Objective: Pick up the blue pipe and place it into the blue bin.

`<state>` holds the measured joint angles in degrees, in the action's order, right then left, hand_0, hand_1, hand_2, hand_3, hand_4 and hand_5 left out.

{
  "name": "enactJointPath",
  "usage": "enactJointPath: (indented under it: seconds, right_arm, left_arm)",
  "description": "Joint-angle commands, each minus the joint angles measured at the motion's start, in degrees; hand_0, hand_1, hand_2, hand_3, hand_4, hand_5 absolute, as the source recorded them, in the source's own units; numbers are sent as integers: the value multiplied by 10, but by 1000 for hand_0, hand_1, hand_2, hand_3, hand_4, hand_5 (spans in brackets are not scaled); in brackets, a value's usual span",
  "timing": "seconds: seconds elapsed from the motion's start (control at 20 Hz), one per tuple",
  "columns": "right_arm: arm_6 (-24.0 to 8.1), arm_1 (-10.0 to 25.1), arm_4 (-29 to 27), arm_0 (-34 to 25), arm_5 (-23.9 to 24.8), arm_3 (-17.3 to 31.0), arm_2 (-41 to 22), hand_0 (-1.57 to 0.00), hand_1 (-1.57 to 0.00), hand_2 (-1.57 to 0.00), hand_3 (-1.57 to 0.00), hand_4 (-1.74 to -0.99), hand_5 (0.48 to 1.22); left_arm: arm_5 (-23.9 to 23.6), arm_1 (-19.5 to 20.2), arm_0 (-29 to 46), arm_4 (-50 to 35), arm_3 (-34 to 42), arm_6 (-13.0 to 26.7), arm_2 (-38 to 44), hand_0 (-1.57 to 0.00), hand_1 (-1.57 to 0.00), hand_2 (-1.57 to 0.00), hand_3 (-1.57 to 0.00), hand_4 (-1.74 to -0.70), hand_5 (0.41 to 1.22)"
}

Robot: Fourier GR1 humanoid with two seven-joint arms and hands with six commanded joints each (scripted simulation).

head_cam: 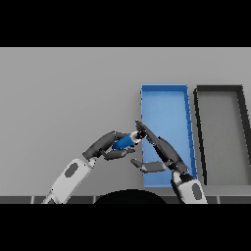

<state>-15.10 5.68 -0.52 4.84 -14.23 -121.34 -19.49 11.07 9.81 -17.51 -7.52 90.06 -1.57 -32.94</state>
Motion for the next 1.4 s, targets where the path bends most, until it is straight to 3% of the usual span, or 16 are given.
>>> enactJointPath:
  seconds: [0.0, 0.2, 0.3, 0.45, 0.65, 0.7, 0.75, 0.85, 0.9, 0.95, 1.0, 1.1, 1.15, 1.25, 1.35]
  right_arm:
    - [-7, -3, 0, -18, -4, 0, -6, 1, 1, 1, 1, -1294, 532]
    - [-19, -13, -16, -95, -19, 16, -13, 1, 1, 1, 1, -1251, 535]
    - [-51, -24, -20, -128, -13, 21, -17, 1, 1, 1, 1, -1233, 528]
    - [-72, -33, -25, -158, -11, 44, -13, 1, 1, 1, 1, -1222, 512]
    - [-77, -40, -41, -207, -30, 85, -6, -14, -36, -68, -11, -1241, 516]
    - [-82, -39, -48, -213, -34, 87, -4, -54, -83, -115, -43, -1268, 519]
    - [-84, -39, -47, -225, -37, 97, -3, -138, -166, -193, -106, -1308, 523]
    - [-97, -44, -49, -240, -46, 116, -3, -478, -500, -500, -375, -1390, 538]
    - [-97, -42, -57, -247, -52, 116, 0, -697, -714, -714, -562, -1453, 551]
    - [-91, -51, -62, -250, -53, 120, -6, -872, -886, -886, -701, -1503, 573]
    - [-99, -60, -76, -256, -51, 124, -4, -1012, -1023, -1023, -828, -1541, 604]
    - [-106, -71, -82, -243, -47, 123, -10, -1213, -1220, -1220, -1096, -1492, 706]
    - [-93, -77, -77, -241, -45, 129, -10, -1285, -1290, -1290, -1191, -1475, 809]
    - [-73, -81, -53, -243, -34, 127, -13, -1388, -1391, -1391, -1328, -1458, 957]
    - [-55, -78, -27, -233, -38, 120, -23, -1454, -1456, -1456, -1415, -1459, 1052]
  left_arm:
    - [0, -4, -1, 2, -3, 0, -2, -1571, -1571, -1571, -1437, -1732, 1221]
    - [14, -7, -5, -3, -16, -26, 7, -1571, -1571, -1571, -1484, -1731, 1221]
    - [23, -6, -7, -10, -18, -25, 9, -1571, -1571, -1571, -1504, -1730, 1221]
    - [28, -2, -4, -18, -8, -17, 11, -1571, -1571, -1571, -1515, -1733, 1221]
    - [43, -2, -8, -27, -12, -8, 13, -1571, -1571, -1571, -1474, -1720, 1221]
    - [46, -3, -9, -28, -16, -17, 15, -1571, -1567, -1571, -1395, -1717, 1221]
    - [43, -4, -14, -9, -16, -39, 12, -1496, -1393, -1367, -1150, -1630, 1221]
    - [21, 14, -27, 45, -17, -16, -2, -993, -895, -875, -736, -1587, 1221]
    - [15, 14, -16, 54, -10, -19, -5, -879, -828, -796, -667, -1611, 1221]
    - [13, 12, -17, 53, -7, -13, -4, -895, -867, -845, -656, -1637, 1221]
    - [10, 4, -6, 43, -8, -21, -1, -1030, -1008, -990, -623, -1658, 1192]
    - [18, -8, -3, 8, -7, -28, 11, -1225, -1211, -1199, -525, -1688, 1203]
    - [22, -8, 2, -4, -9, -33, 16, -1294, -1283, -1274, -533, -1698, 1206]
    - [24, -10, 3, -10, -1, -21, 15, -1394, -1386, -1381, -550, -1714, 1212]
    - [19, -6, 4, -4, 6, -10, 7, -1458, -1453, -1449, -591, -1724, 1215]
